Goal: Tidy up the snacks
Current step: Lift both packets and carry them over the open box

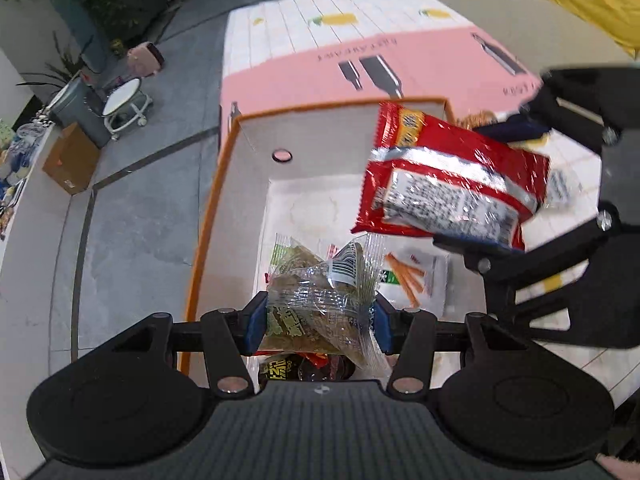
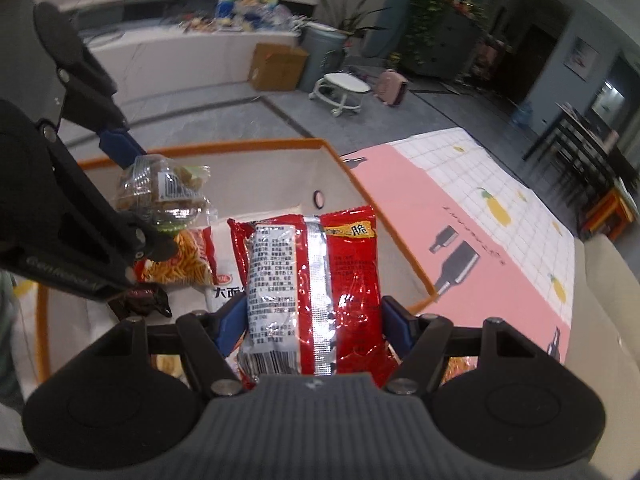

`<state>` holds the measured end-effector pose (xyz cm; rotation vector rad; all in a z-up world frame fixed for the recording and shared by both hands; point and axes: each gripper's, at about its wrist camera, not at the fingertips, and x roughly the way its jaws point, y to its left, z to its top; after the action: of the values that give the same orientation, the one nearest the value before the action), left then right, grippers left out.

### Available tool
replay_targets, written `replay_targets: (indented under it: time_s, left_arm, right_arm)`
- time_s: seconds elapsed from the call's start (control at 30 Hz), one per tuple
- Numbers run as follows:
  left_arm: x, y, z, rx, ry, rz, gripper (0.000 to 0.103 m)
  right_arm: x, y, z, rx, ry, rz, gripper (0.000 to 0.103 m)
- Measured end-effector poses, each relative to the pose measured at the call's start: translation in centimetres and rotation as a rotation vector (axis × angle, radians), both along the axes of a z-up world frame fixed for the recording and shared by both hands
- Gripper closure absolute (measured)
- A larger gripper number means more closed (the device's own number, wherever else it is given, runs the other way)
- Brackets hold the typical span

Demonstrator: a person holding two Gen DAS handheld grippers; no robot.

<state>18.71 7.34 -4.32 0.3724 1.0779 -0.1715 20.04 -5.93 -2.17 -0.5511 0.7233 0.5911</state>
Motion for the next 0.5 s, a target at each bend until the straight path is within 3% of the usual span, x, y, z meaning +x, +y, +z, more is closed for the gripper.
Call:
replay_targets:
  time_s: [0.5]
  left_arm:
    - [2.7, 1.3, -3.8, 0.025, 0.107, 0.029, 0.044]
  right_arm:
    - [3.3, 3.9, -4.0, -0.151, -0.014, 0.151, 0.035]
